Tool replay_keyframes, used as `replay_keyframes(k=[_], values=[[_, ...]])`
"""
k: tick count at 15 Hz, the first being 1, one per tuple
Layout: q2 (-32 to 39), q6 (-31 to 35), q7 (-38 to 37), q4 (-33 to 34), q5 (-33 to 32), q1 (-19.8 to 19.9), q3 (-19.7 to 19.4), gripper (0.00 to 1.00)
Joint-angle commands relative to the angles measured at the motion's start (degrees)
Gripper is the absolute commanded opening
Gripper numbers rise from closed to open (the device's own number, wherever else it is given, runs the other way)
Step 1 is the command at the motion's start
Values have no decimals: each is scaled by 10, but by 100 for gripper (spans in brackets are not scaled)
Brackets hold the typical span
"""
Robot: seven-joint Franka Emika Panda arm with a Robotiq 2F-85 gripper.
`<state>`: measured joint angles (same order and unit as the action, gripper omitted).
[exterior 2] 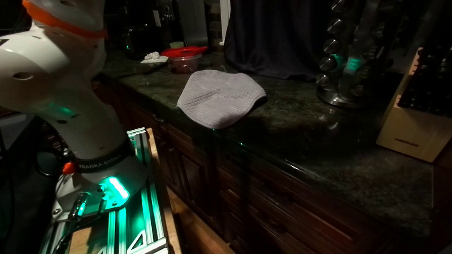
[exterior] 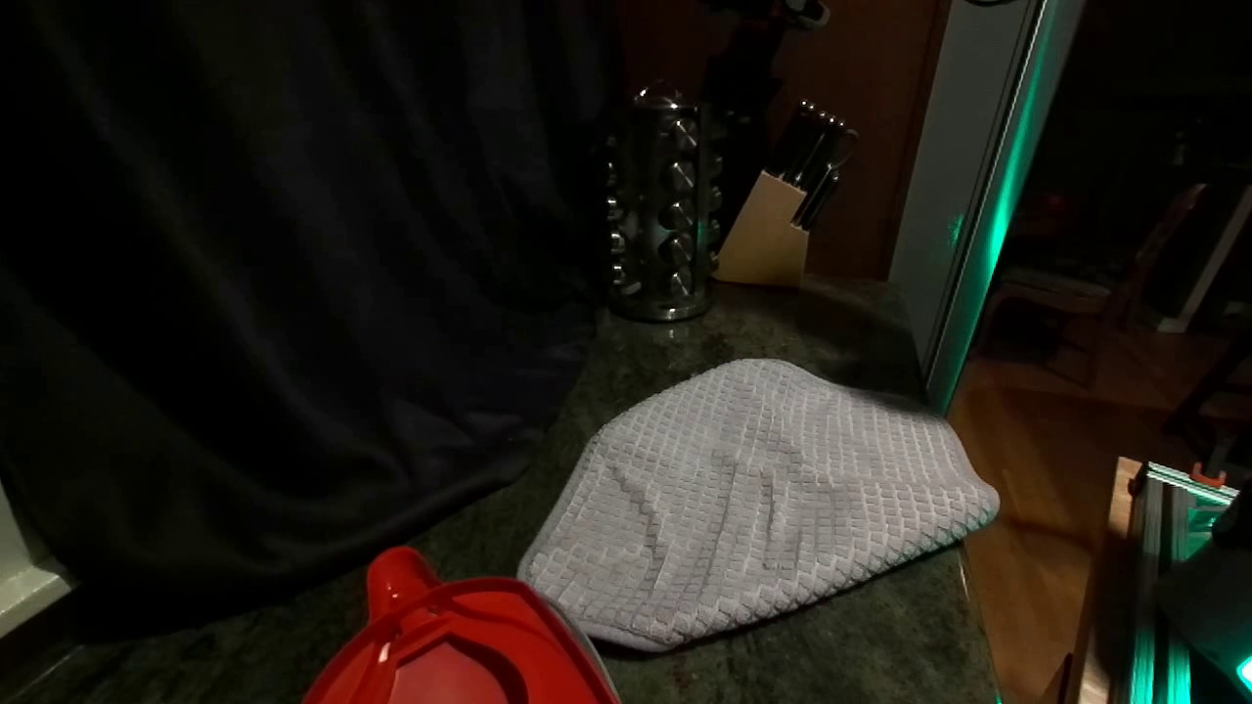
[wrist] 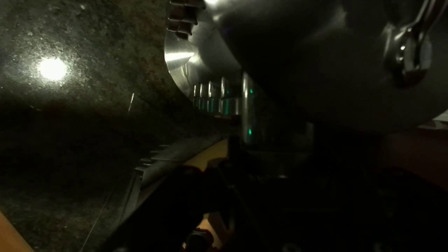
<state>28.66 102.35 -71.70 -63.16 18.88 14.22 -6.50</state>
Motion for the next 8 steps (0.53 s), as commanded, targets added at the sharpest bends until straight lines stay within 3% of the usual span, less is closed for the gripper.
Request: replay_keyframes(k=[1,8], values=[[-23,12,24,-28,-9,1,-3,25],[-49,37,-72,-65,12,0,-10,25]])
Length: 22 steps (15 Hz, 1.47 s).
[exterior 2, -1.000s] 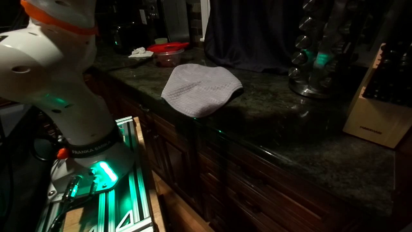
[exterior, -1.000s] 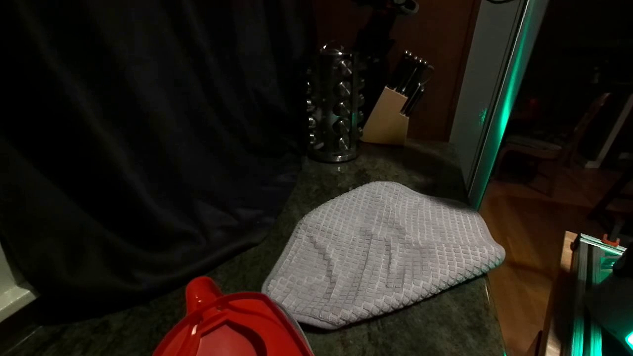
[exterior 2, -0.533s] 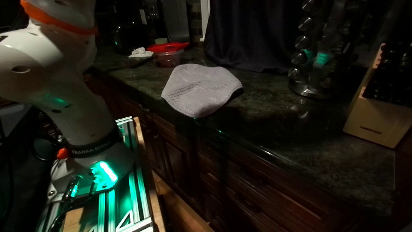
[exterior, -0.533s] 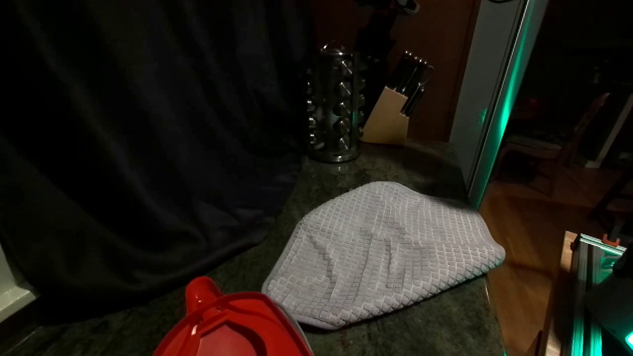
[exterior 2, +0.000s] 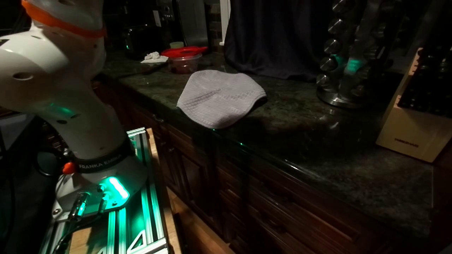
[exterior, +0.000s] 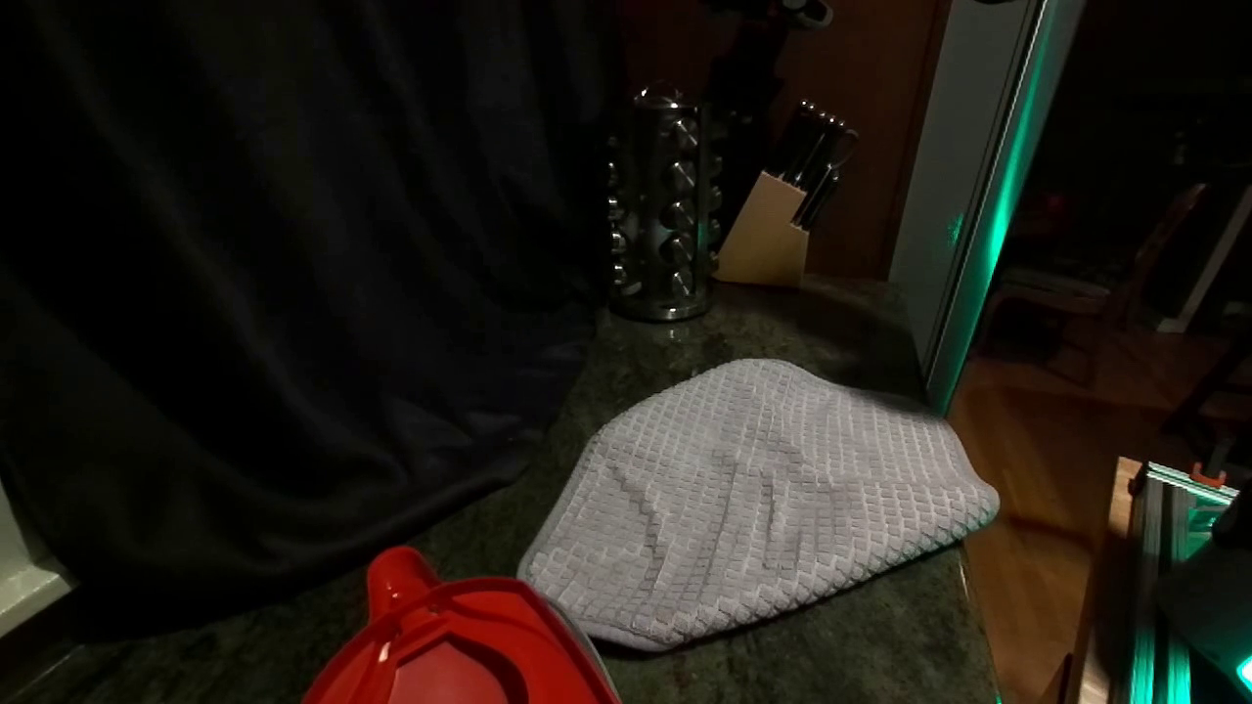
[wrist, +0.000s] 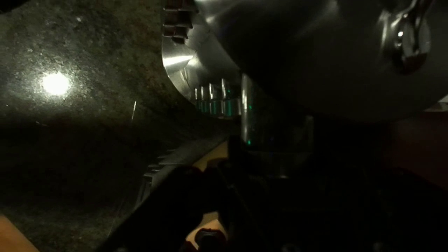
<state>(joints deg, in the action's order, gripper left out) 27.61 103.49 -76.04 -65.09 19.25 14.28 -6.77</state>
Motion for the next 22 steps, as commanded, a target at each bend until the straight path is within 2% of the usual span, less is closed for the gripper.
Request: replay_keyframes(k=[1,4,9,18,22], values=[[-41,28,-25,-49,7,0,-6,25],[-40,28,23,-47,-23,-4,-5,25],[-32,38,62,-39,-28,-4,-5,25],[-52,35,-30,-66,-6,-4,-8,25],[-53,31,-25,-67,-1,-1,-3,25]])
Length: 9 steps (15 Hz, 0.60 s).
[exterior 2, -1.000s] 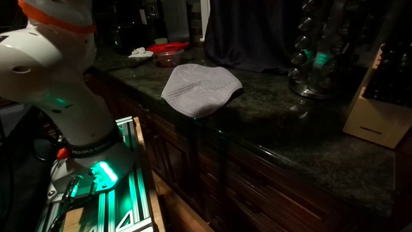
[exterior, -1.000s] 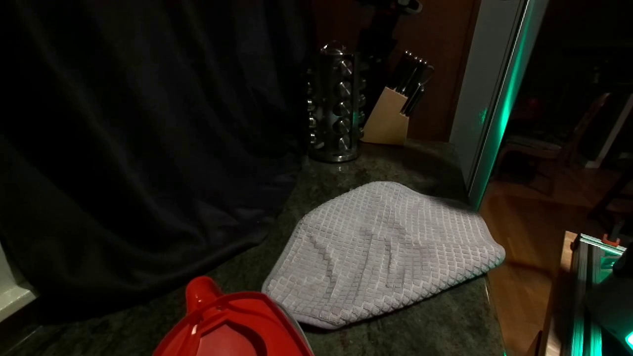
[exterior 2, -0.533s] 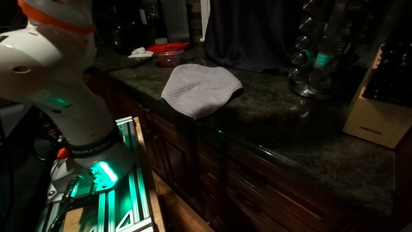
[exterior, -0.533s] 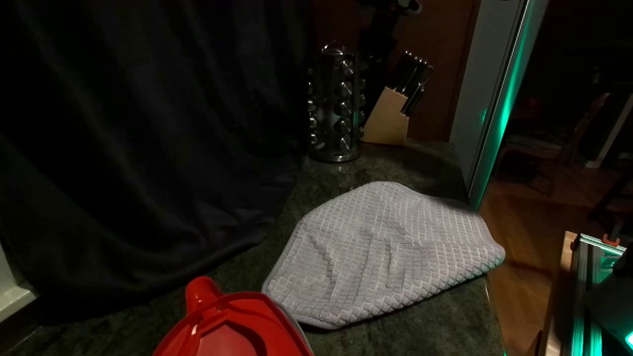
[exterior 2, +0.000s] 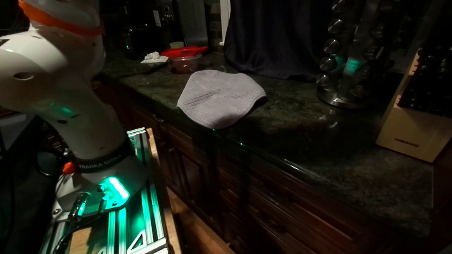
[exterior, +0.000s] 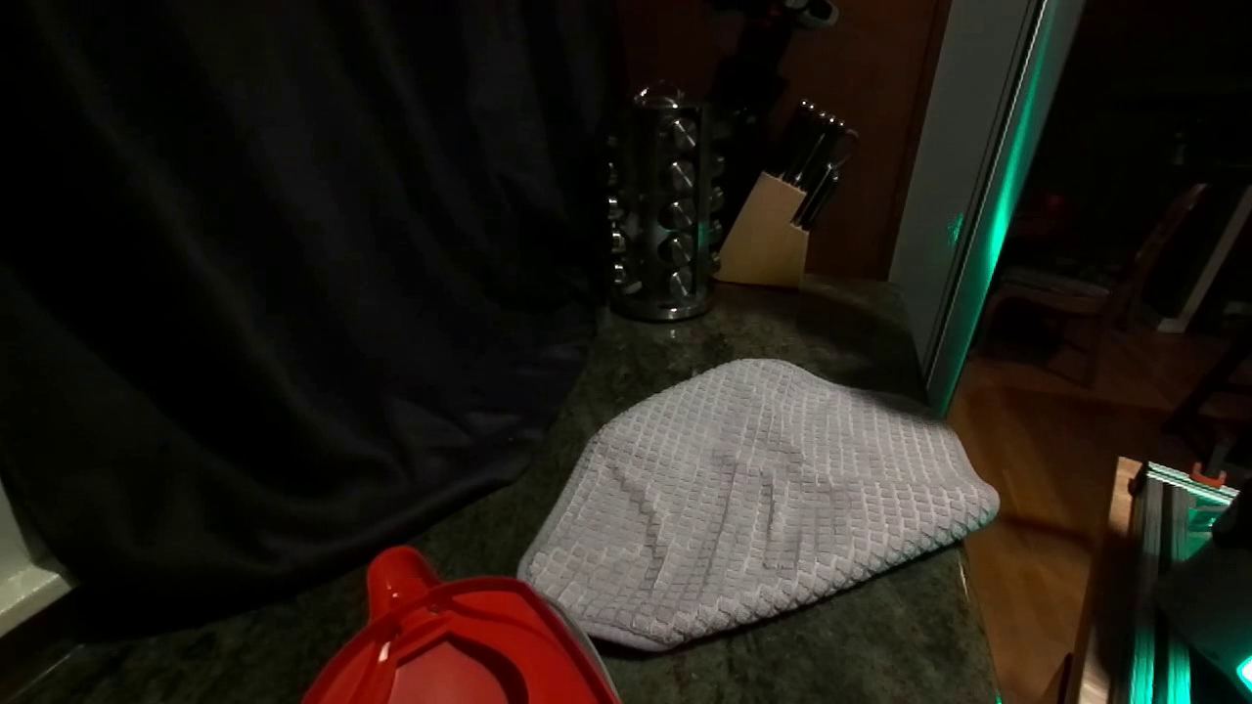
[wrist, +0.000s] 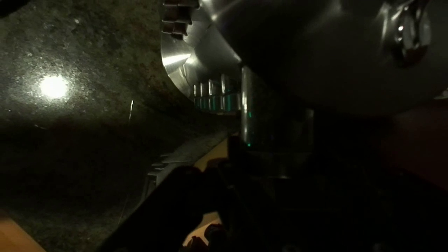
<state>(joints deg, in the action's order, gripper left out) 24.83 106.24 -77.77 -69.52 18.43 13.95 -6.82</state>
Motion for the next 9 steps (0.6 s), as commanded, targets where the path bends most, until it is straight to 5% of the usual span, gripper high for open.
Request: replay_keyframes(k=[1,9], values=[[-24,1,9,-19,8,5,0,25],[-12,-12,54,0,8,12,-1,25]])
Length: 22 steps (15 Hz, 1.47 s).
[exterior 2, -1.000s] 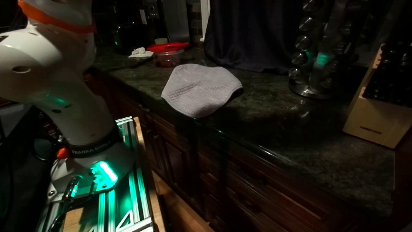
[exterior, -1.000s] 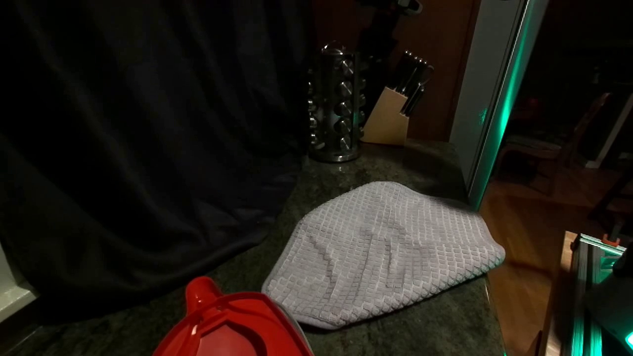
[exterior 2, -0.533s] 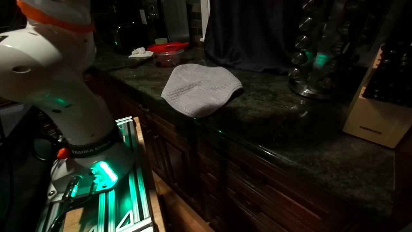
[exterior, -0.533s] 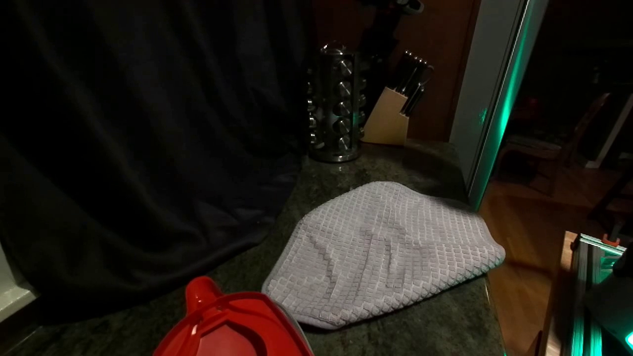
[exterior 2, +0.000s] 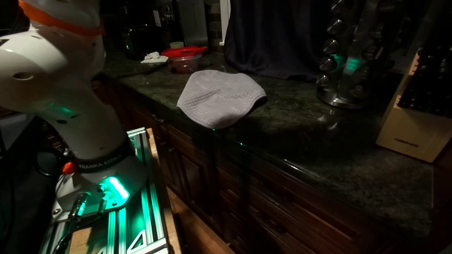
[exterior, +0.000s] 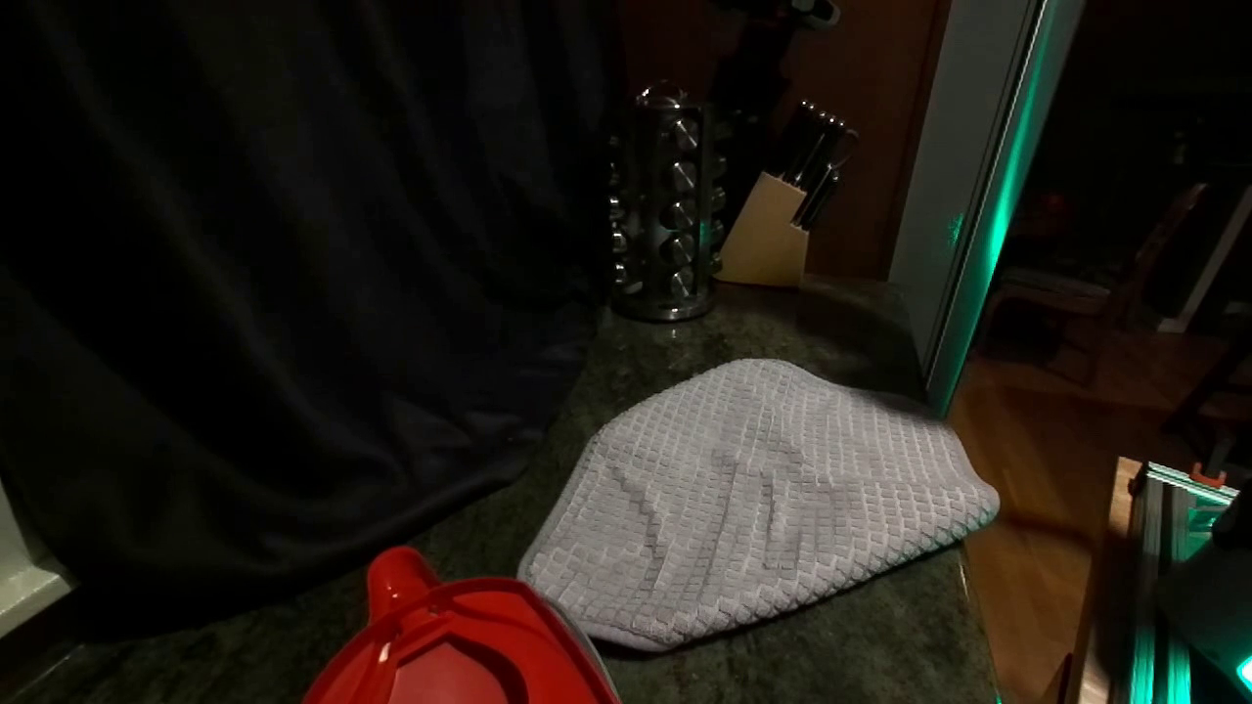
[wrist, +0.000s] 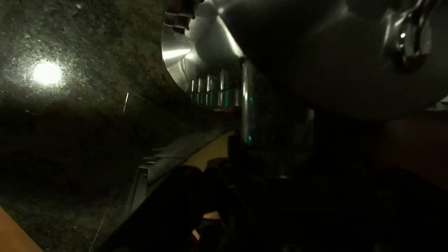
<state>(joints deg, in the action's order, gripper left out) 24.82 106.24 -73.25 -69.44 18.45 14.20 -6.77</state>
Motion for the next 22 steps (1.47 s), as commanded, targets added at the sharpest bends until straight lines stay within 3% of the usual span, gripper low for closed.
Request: replay_keyframes(k=[1,10,18,22], values=[[-13,-10,2,-3,8,10,-2,25],[-22,-15,-71,-21,47,19,-4,25],[-13,-22,17,2,17,18,-3,25],[-18,-14,2,-7,22,16,-6,25]])
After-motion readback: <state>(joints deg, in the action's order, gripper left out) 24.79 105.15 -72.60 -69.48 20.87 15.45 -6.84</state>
